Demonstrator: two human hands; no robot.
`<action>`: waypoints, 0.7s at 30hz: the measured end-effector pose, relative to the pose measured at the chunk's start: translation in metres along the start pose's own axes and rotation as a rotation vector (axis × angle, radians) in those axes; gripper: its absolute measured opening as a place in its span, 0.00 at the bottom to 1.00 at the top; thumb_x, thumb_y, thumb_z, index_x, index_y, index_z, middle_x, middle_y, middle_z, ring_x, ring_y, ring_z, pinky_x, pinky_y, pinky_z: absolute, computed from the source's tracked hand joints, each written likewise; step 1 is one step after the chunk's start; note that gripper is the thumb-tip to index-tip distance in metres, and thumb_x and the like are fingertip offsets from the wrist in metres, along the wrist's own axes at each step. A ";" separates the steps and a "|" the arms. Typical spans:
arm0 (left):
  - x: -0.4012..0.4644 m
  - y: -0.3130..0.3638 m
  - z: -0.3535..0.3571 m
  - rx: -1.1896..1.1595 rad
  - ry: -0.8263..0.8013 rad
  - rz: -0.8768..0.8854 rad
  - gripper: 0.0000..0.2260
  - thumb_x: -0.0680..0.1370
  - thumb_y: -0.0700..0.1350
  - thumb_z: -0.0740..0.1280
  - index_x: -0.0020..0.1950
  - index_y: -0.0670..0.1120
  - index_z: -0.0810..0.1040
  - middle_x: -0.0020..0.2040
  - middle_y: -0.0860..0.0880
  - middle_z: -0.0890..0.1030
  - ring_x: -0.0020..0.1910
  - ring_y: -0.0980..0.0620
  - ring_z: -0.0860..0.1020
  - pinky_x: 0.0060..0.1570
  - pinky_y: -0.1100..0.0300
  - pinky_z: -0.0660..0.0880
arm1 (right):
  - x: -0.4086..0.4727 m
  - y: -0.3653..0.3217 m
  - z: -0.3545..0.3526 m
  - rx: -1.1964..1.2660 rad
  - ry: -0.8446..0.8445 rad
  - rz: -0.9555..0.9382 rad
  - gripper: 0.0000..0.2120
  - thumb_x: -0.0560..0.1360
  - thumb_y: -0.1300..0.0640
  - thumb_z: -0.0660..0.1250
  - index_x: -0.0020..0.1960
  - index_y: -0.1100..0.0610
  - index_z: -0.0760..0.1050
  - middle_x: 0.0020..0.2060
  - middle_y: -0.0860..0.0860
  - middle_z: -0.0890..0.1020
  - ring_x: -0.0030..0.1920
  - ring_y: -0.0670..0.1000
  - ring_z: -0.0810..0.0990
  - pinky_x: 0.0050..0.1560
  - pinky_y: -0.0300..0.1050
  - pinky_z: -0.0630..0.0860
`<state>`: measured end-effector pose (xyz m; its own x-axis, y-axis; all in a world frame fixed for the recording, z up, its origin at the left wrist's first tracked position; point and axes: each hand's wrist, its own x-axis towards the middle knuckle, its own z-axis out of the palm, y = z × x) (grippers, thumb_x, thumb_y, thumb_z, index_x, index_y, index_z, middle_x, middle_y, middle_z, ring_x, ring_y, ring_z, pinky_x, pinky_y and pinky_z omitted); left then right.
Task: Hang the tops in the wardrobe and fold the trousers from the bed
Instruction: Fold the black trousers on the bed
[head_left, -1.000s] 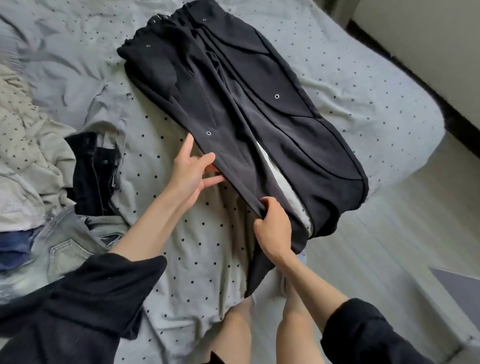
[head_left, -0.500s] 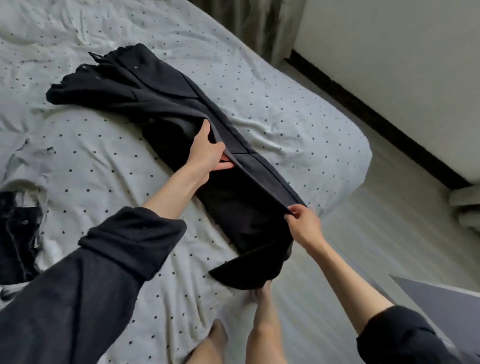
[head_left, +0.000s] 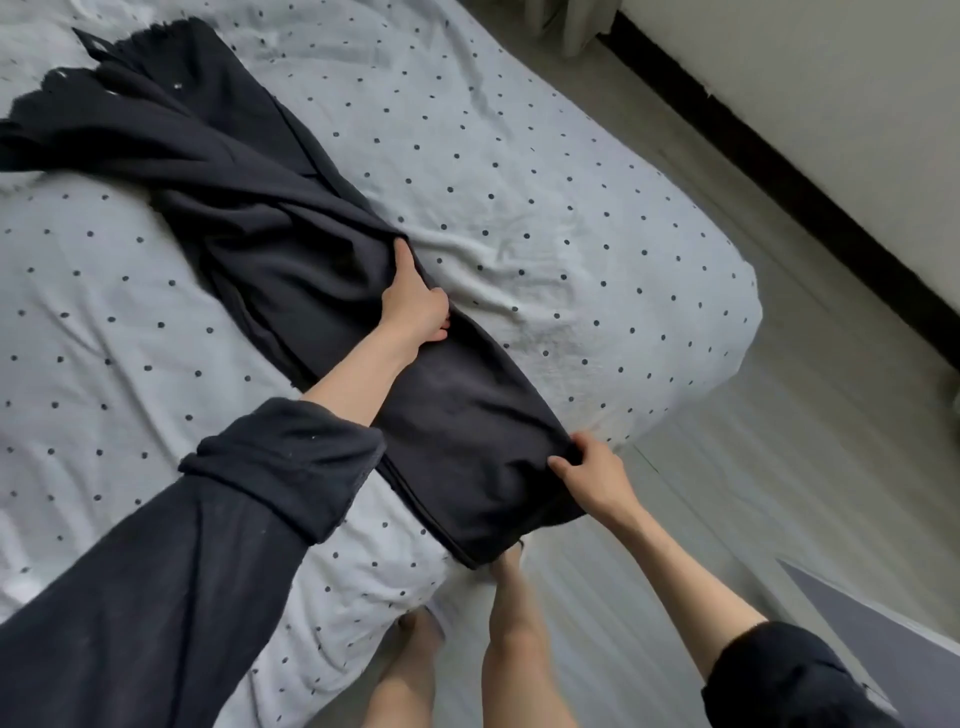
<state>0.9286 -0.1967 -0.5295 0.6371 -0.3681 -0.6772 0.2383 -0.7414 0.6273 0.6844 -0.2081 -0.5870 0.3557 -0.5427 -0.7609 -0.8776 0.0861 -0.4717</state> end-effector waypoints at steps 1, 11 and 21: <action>0.000 0.000 0.000 0.025 -0.014 -0.002 0.35 0.79 0.36 0.56 0.76 0.59 0.40 0.58 0.43 0.75 0.41 0.53 0.77 0.35 0.62 0.76 | -0.001 0.004 -0.001 -0.038 -0.021 0.014 0.07 0.75 0.58 0.63 0.53 0.58 0.74 0.47 0.53 0.79 0.51 0.55 0.76 0.43 0.42 0.66; -0.007 -0.004 -0.050 0.005 0.086 0.028 0.25 0.79 0.39 0.58 0.75 0.50 0.58 0.53 0.46 0.77 0.45 0.50 0.78 0.38 0.62 0.76 | -0.005 -0.047 -0.016 -0.175 0.093 -0.137 0.10 0.79 0.53 0.58 0.55 0.56 0.74 0.52 0.52 0.80 0.52 0.55 0.78 0.50 0.47 0.72; 0.035 0.009 -0.187 -0.552 0.401 -0.016 0.20 0.80 0.34 0.54 0.72 0.40 0.63 0.57 0.42 0.75 0.49 0.47 0.78 0.37 0.60 0.78 | 0.034 -0.214 0.005 -0.315 0.185 -0.519 0.19 0.79 0.52 0.60 0.67 0.58 0.68 0.61 0.54 0.75 0.61 0.55 0.73 0.59 0.49 0.70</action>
<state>1.0903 -0.1118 -0.4756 0.8273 -0.0445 -0.5600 0.5213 -0.3107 0.7948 0.8858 -0.2405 -0.5143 0.7236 -0.5856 -0.3653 -0.6681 -0.4615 -0.5836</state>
